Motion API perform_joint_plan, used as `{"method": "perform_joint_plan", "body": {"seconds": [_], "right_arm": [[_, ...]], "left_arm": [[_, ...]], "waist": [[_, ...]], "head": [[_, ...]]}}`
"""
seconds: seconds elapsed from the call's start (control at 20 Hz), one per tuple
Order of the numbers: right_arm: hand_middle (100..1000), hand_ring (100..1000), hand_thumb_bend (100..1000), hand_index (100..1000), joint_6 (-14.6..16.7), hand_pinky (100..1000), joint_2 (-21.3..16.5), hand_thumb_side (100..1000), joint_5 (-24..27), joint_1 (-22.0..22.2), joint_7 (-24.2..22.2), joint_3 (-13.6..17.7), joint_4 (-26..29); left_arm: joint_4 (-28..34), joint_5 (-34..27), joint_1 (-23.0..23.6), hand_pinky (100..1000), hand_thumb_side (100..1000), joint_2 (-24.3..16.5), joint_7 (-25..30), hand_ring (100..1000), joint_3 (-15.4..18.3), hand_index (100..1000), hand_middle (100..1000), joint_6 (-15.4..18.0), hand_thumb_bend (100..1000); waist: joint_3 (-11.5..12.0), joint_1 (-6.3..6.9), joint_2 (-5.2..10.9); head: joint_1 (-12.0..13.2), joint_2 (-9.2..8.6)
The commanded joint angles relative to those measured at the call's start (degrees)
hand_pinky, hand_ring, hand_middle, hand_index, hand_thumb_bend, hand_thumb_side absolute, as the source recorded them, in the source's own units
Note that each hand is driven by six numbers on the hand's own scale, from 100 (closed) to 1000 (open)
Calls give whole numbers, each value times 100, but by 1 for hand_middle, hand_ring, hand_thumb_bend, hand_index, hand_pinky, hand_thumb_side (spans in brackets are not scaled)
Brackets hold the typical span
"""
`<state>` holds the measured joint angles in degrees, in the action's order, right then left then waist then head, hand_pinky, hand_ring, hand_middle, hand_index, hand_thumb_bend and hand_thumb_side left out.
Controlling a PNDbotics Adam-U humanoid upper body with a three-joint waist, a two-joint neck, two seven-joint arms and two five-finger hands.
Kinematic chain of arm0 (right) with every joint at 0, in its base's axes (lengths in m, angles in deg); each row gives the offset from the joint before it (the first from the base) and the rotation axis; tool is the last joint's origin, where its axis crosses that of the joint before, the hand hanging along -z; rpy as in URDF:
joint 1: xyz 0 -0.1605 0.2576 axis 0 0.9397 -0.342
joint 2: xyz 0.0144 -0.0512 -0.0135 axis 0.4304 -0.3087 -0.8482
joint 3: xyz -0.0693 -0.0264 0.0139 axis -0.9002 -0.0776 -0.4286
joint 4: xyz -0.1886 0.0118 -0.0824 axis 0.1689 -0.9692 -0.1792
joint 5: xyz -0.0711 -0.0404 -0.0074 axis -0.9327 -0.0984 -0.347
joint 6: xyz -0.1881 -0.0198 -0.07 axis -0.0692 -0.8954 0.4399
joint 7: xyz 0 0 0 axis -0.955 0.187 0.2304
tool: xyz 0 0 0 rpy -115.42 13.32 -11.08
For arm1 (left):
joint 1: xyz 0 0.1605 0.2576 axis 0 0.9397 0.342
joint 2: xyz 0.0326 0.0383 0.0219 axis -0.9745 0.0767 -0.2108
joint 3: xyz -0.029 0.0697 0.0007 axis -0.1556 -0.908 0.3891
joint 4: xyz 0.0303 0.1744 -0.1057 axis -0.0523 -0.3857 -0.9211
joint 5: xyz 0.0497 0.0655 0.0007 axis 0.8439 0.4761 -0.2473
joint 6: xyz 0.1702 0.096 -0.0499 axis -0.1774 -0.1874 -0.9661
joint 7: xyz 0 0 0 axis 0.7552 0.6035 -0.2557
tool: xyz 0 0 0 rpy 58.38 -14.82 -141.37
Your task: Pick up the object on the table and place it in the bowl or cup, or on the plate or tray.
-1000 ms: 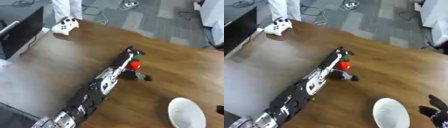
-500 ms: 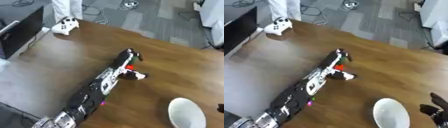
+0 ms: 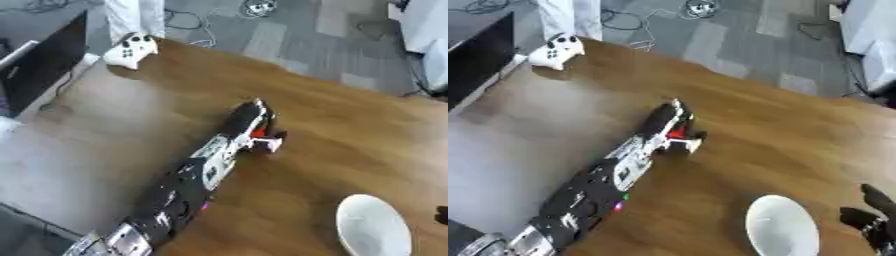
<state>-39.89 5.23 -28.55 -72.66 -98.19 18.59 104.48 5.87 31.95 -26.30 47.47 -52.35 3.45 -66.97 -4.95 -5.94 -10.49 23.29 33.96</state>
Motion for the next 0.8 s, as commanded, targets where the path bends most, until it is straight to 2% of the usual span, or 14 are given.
{"method": "perform_joint_plan", "body": {"seconds": [0.05,0.25,0.55,0.7,0.75,0.8], "right_arm": [[910,724,100,822,-20,756,-4,798,42,-26,-2,40,137],[909,723,100,818,-33,754,-8,802,64,-21,-7,43,136],[908,723,100,815,-41,753,-20,799,79,-25,-23,42,133],[908,723,100,815,-41,753,-28,801,82,-25,-34,41,131],[909,723,100,815,-43,753,-31,802,83,-23,-38,39,126],[909,724,100,815,-44,754,-33,802,85,-21,-40,38,120]], "left_arm": [[-43,211,101,348,100,28,345,100,-118,168,100,-4,341],[47,319,111,306,100,22,659,100,-127,140,100,7,416],[217,199,121,267,100,29,761,100,-149,122,100,21,464],[556,96,98,272,100,42,786,100,-247,121,100,3,468],[725,60,70,275,118,46,814,100,-301,121,100,-4,440],[894,30,47,280,100,42,856,100,-353,120,100,-25,467]], "waist": [[5,19,60],[22,33,78],[55,53,98],[71,62,108],[76,65,113],[80,67,118]], "head": [[38,15],[38,47],[36,62],[36,69],[38,74],[39,79]]}}
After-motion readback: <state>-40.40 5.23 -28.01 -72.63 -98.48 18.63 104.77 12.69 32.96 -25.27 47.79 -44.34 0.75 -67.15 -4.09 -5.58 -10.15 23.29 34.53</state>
